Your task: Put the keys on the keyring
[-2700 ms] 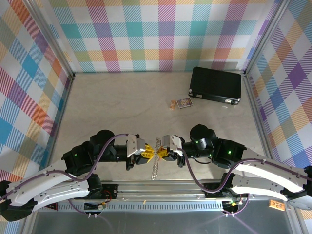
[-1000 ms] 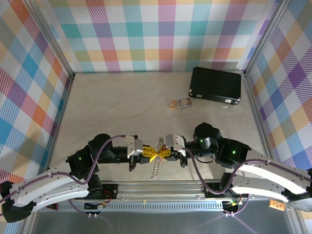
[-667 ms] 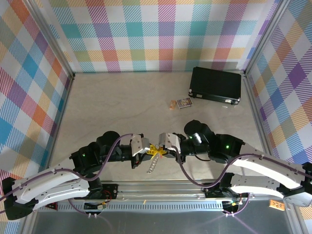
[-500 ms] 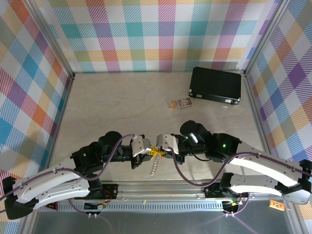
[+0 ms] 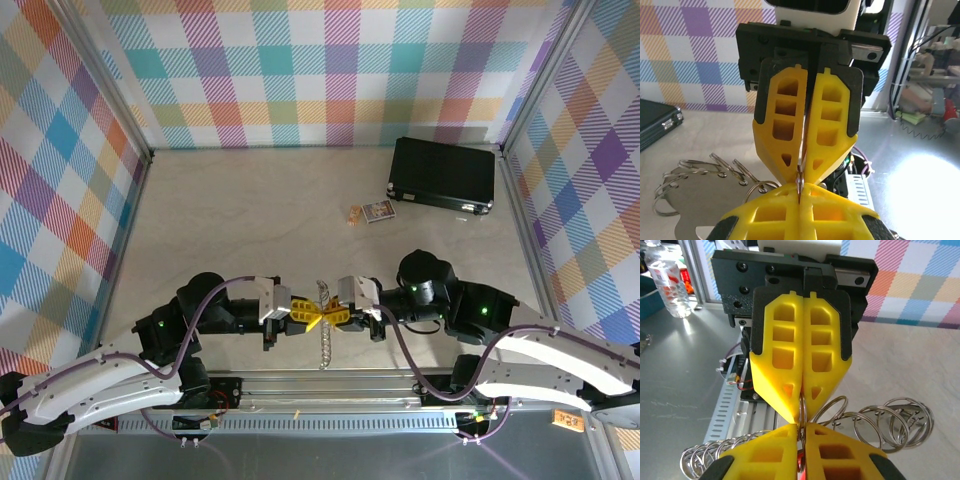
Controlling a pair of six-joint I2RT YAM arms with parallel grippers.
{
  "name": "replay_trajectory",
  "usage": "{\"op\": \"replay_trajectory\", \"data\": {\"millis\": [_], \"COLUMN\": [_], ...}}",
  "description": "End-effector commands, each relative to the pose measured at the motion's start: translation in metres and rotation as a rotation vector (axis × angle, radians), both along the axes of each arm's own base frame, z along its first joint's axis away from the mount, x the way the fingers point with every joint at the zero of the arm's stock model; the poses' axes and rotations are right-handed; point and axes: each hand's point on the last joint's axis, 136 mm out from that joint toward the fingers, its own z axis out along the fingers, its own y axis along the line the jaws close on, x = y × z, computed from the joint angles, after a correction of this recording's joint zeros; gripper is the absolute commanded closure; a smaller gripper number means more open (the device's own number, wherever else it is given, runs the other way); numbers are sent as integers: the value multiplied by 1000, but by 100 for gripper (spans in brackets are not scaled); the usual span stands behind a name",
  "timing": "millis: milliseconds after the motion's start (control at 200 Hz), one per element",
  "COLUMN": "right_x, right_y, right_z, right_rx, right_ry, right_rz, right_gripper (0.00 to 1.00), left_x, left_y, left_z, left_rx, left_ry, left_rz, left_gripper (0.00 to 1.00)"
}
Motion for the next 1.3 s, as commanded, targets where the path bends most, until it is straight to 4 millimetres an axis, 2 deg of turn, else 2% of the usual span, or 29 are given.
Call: {"op": "replay_trajectory", "data": {"millis": [0, 125, 230, 410, 490, 640, 795, 865, 980, 1140, 1295], "right_x": [-18, -20, -17, -3, 5, 14, 17, 19, 14, 3, -10], "right_y": [2, -1, -1, -2, 0, 4, 6, 6, 7, 5, 2], "right_z": [5, 7, 6, 0, -8, -20, -27, -30, -26, -13, -1], "right_rx": [45, 59, 60, -1, -65, -150, -201, -223, -199, -96, -6], "right_ry": [36, 33, 23, -17, -29, -36, -49, -53, -44, -25, 3], "right_rz": [90, 90, 76, 7, -25, -47, -47, -48, -29, 3, 53], "right_gripper": [90, 94, 100, 100, 100, 100, 100, 100, 100, 100, 90], "left_x": [-9, -10, -7, 19, 32, 42, 43, 43, 40, 28, 13], "left_y": [3, 4, 0, 3, 6, 4, -2, -3, -4, -4, 0], "left_z": [31, 36, 32, 9, -3, -21, -29, -29, -21, -1, 16], "left_rx": [-141, -196, -193, -57, 35, 168, 200, 191, 144, 31, -74], "left_ry": [-20, -10, 2, -34, -60, -81, -72, -70, -63, -55, -46], "left_rz": [-38, -45, -39, 117, 185, 214, 203, 200, 186, 138, 72], "left_gripper": [100, 100, 100, 100, 95, 89, 93, 100, 100, 100, 100]}}
